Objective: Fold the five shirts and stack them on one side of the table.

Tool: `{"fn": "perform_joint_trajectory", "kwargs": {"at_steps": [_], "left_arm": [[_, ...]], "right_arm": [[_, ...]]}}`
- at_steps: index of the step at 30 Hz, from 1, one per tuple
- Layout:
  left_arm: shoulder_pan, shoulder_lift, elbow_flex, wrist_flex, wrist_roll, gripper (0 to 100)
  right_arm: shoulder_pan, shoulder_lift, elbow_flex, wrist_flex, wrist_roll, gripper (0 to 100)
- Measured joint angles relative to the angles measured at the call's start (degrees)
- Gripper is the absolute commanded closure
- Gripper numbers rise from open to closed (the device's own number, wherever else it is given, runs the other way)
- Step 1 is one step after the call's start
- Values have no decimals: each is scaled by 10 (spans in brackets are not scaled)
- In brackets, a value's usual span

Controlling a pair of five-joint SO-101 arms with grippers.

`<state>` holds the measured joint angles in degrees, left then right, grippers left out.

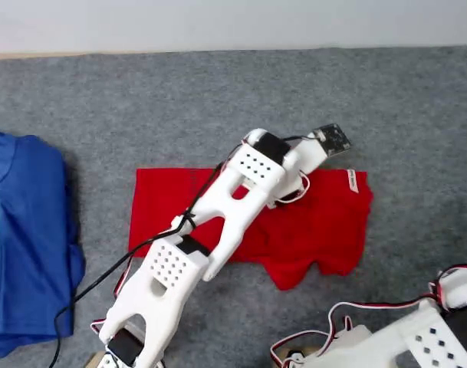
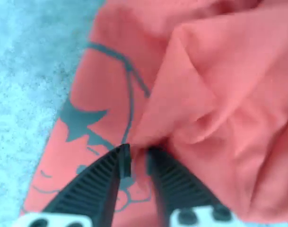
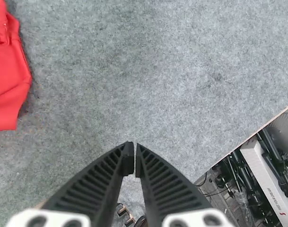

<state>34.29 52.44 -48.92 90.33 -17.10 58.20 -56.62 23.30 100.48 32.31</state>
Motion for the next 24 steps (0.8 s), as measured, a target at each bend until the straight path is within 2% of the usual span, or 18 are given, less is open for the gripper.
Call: {"fn": "perform_joint_trajectory", "kwargs": {"at_steps": [13, 17, 20, 24], "left_arm": [[-1, 18, -94, 70, -3, 846], [-4, 18, -119, 84, -3, 880], [-20, 15, -108, 85, -3, 883], [-31, -34, -26, 85, -3, 883]], "right_arm": [[0, 0, 0, 0, 0, 989], [0, 0, 0, 0, 0, 988], [0, 0, 0, 0, 0, 988], [0, 0, 0, 0, 0, 988]]}}
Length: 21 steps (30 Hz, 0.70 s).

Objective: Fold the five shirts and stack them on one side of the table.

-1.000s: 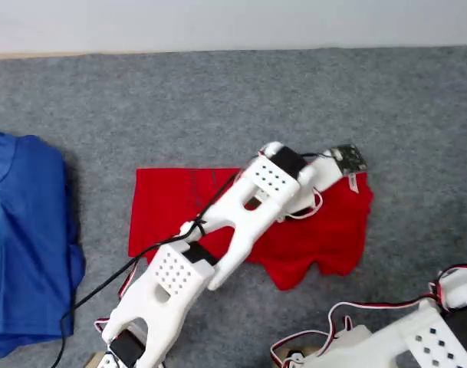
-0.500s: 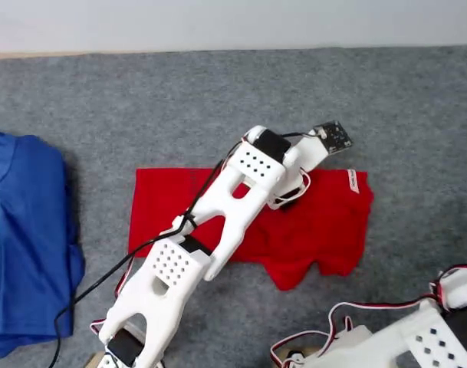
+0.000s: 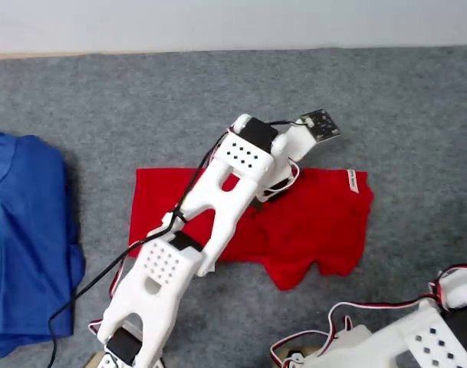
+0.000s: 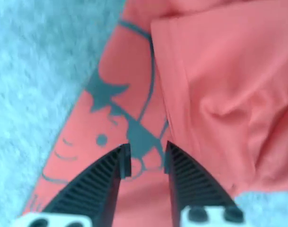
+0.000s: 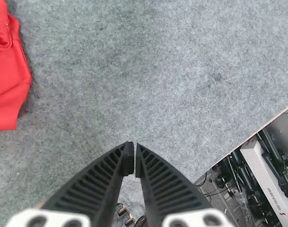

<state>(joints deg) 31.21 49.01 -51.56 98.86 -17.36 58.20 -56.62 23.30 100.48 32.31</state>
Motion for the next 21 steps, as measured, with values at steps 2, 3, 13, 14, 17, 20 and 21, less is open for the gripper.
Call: {"fn": "perform_joint_trajectory", "kwargs": {"at_steps": [2, 3, 13, 14, 17, 20, 21], "left_arm": [[-7, -46, 62, 0, 0, 883], [-11, -72, 98, 0, 0, 883], [-113, -357, 458, 0, -47, 880], [-125, -380, 488, 0, -61, 880], [-159, -435, 569, 0, -104, 873], [-191, -462, 633, -2, -142, 847], [-202, -465, 651, -5, -154, 844]], "right_arm": [[0, 0, 0, 0, 0, 988], [0, 0, 0, 0, 0, 988], [0, 0, 0, 0, 0, 988], [0, 0, 0, 0, 0, 988], [0, 0, 0, 0, 0, 988], [0, 0, 0, 0, 0, 988], [0, 0, 0, 0, 0, 988]]}}
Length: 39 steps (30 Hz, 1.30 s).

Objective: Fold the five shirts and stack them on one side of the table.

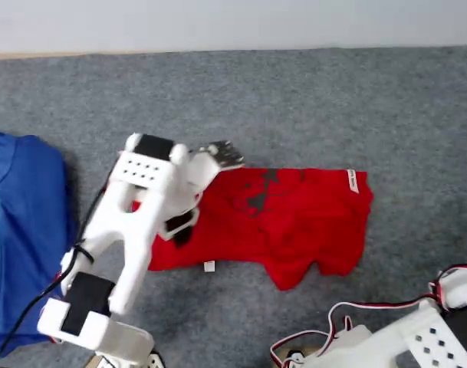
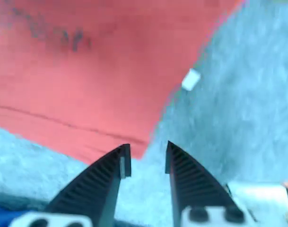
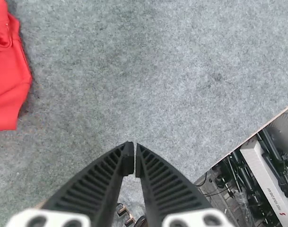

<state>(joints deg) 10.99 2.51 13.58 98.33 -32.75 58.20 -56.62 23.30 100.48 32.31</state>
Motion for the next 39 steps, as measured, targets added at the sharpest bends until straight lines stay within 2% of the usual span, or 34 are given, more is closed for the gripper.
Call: {"fn": "perform_joint_trajectory", "kwargs": {"at_steps": [5, 12, 16, 26, 33, 39], "left_arm": [[-67, -2, 62, -46, -55, 840], [-135, -2, 99, -58, -116, 840], [-145, -2, 122, -59, -132, 842], [-146, -2, 168, -145, -133, 841], [-146, -3, 177, -164, -133, 841], [-112, -3, 200, -164, -125, 841]], "right_arm": [[0, 0, 0, 0, 0, 988], [0, 0, 0, 0, 0, 988], [0, 0, 0, 0, 0, 988], [0, 0, 0, 0, 0, 988], [0, 0, 0, 0, 0, 988], [0, 0, 0, 0, 0, 988]]}}
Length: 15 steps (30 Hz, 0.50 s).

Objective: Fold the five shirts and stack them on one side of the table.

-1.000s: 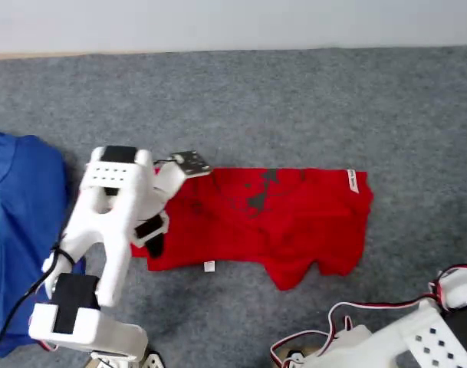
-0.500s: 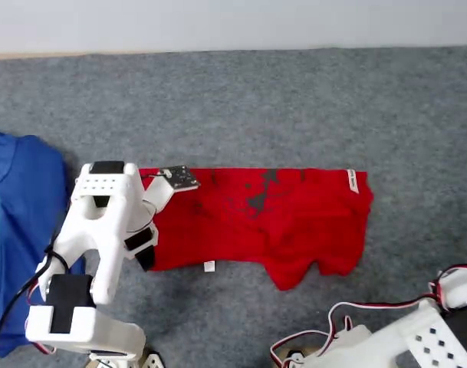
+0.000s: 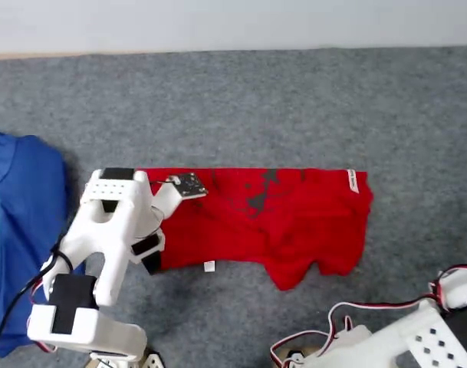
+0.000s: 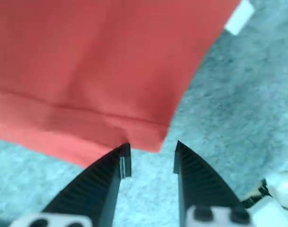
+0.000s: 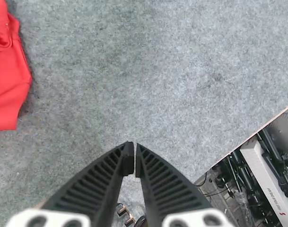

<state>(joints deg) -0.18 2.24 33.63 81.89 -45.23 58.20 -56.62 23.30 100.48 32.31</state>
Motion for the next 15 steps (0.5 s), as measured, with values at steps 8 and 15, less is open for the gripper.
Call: {"fn": "perform_joint_trajectory", "kwargs": {"at_steps": [8, 15], "left_arm": [[11, -1, 5, -34, 5, 841], [11, 1, 5, -37, 5, 844]], "right_arm": [[0, 0, 0, 0, 0, 988], [0, 0, 0, 0, 0, 988]]}}
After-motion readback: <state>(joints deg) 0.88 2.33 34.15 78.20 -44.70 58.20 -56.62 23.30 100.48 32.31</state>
